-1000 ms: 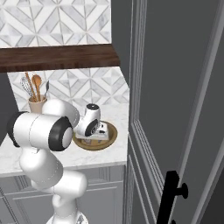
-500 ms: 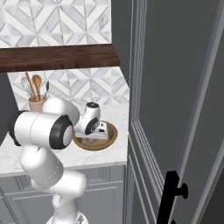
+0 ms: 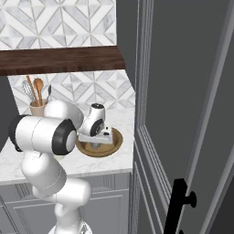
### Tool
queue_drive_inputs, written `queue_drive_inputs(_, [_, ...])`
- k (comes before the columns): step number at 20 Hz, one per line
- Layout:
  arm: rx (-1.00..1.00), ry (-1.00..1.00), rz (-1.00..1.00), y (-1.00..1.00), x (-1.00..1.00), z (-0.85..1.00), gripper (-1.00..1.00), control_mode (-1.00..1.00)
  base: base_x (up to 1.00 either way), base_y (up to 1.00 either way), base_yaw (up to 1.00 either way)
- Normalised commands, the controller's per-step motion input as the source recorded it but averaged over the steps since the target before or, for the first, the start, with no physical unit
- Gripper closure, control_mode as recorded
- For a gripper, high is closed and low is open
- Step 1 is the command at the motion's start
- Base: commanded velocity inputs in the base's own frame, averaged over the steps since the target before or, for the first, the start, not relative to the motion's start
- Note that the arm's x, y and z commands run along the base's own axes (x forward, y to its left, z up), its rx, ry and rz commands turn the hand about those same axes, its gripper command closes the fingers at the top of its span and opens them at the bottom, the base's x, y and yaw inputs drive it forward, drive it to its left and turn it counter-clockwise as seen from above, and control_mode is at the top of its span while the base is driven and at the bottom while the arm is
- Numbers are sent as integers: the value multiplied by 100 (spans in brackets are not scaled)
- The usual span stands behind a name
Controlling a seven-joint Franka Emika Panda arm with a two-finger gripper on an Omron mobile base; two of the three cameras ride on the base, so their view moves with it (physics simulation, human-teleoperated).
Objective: Grab a lemon wedge from the fridge and one ice cube from the ice bowl, and put them in the glass of lemonade.
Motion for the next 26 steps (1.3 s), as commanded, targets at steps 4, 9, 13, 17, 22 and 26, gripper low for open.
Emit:
queue_drive_inputs(4, [0, -1, 0, 4, -3, 85, 100, -100, 0, 0, 0])
queue_drive_inputs(9, [2, -8, 0, 18, -45, 76, 100, -100, 0, 0, 0])
queue_drive_inputs(13, [0, 0, 8, 53, -45, 36, 100, -100, 0, 0, 0])
queue_drive_inputs(17, [0, 0, 14, 84, -44, 0, 100, -100, 0, 0, 0])
queue_drive_inputs(22, [0, -5, 11, 83, -52, 5, 100, -100, 0, 0, 0])
queue_drive_inputs(26, [0, -1, 7, 61, -11, 16, 100, -100, 0, 0, 0])
